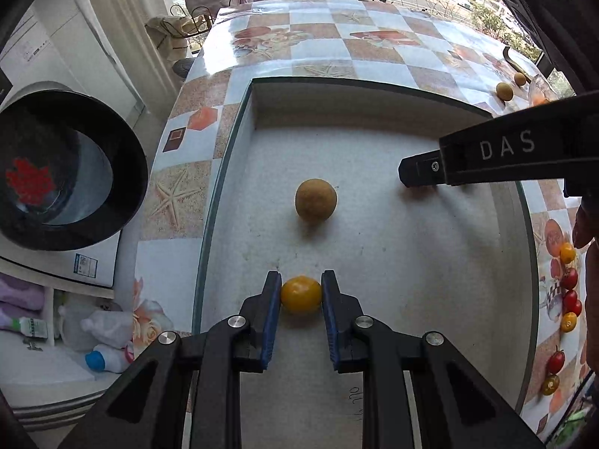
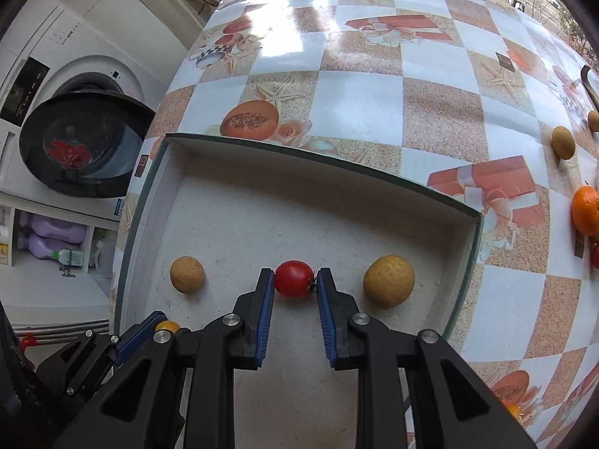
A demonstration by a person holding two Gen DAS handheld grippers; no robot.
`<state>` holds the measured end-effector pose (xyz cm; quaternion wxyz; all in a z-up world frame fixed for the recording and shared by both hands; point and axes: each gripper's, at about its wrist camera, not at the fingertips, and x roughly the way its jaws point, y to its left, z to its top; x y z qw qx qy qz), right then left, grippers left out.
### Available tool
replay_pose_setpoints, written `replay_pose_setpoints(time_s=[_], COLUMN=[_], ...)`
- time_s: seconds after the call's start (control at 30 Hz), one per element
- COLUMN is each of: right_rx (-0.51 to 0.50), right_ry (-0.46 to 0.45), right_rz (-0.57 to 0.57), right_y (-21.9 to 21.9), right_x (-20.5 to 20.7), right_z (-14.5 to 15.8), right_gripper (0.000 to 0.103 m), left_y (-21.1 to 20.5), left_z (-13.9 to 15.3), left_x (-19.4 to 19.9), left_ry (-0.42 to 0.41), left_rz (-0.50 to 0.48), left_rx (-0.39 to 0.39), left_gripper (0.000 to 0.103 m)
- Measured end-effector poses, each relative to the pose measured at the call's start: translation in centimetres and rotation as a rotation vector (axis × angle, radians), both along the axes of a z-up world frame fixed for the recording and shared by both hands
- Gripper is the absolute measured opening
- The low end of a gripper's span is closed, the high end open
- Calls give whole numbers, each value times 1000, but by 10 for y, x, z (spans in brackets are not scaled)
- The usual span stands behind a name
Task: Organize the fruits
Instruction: 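Carry both cherry tomatoes into the grey tray and open both tools, then grasp a yellow cherry tomato with the left tool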
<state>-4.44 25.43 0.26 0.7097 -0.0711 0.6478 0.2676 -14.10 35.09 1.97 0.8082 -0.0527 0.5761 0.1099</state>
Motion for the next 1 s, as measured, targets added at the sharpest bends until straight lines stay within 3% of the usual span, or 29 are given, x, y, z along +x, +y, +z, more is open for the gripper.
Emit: replay_pose_setpoints(time_s=[0.07, 0.23, 0.3, 0.33, 0.4, 0.47, 0.6, 0.73, 1.0], right_rx=[15, 43, 68, 83, 110, 133, 156, 157, 96], right_ry=[8, 11, 13, 14, 8, -3, -23, -53, -73], right_rz=[-4, -19, -26, -30, -37, -49, -81, -124, -254], right_y=[-1, -4, -7, -9, -14, -18, -31, -53, -132], right_x=[1, 1, 1, 1, 1, 1, 2, 0, -17], right_z=[0, 3, 8, 12, 20, 28, 42, 55, 63], right_gripper=[29, 61, 62, 64, 73, 79, 79, 80, 80], left_y=[0, -3, -3, -4, -5, -8, -16, -27, -57], left_z=[0, 0, 0, 1, 7, 13, 9, 13, 23], left_x=[1, 2, 2, 1, -4, -8, -5, -2, 10], left_ry=[4, 10, 9, 5, -52, -81, -25, -19, -28], left_rz=[-3, -38, -52, -56, -54, -80, -107, -130, -196], left_rx=[3, 19, 9, -3, -2, 5, 10, 10, 8], left_gripper=[24, 24, 28, 57, 87, 87, 87, 87, 87])
